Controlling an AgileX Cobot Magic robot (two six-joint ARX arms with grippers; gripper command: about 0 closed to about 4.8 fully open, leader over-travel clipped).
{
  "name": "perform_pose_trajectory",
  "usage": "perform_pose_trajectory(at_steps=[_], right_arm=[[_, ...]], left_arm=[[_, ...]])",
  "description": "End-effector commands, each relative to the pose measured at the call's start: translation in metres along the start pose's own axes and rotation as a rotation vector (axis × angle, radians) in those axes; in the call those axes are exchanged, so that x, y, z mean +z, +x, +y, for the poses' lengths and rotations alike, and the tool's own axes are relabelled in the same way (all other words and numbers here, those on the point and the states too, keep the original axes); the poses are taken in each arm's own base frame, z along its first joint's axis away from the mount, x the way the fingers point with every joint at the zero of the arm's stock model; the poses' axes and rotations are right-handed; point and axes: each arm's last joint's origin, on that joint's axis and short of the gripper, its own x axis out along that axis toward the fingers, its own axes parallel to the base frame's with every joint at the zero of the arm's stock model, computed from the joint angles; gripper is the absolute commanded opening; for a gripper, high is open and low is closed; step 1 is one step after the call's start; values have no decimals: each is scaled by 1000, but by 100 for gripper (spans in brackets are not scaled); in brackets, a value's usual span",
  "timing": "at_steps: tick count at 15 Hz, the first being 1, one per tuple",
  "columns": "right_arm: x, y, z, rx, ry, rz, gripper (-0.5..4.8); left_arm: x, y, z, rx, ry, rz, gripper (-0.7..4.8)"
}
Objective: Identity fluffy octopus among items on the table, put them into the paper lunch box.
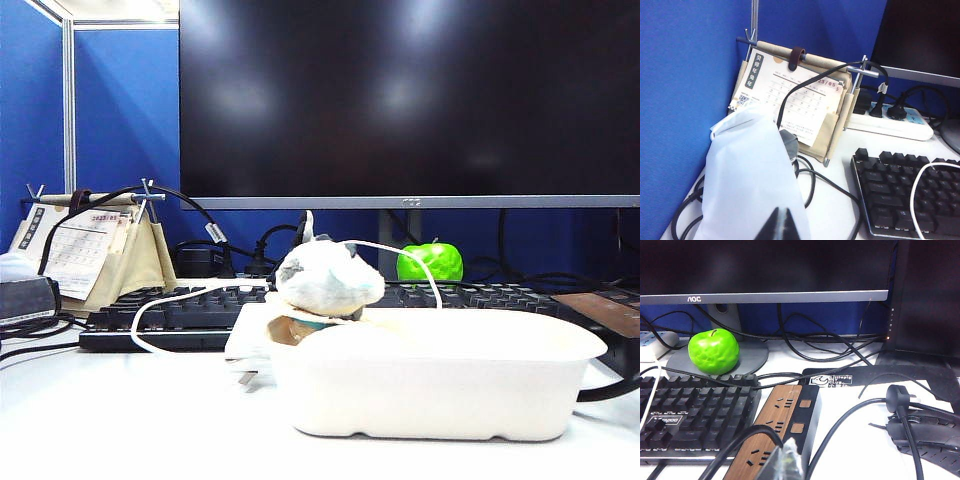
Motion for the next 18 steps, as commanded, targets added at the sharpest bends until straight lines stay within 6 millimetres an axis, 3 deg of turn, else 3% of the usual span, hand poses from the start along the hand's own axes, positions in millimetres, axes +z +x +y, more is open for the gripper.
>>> perform_pose_trajectory(at_steps=[1, 8, 10, 12, 14, 18], right_arm=[[1, 0, 0, 1, -4, -11, -5], [2, 0, 0, 6, 9, -22, -5], [11, -1, 4, 121, 111, -101, -5], [26, -5, 8, 257, 189, -213, -5], [47, -12, 12, 338, 244, -280, -5], [100, -37, 22, 499, 170, -387, -5]], left_arm=[[1, 0, 0, -1, -3, -10, -3], [1, 0, 0, -3, -8, -13, -4], [6, -1, -2, -63, -60, -49, -3], [18, -3, -8, -224, -99, -90, -1], [36, -9, -13, -340, -149, -116, 51], [80, -29, -18, -392, -306, -119, 59]])
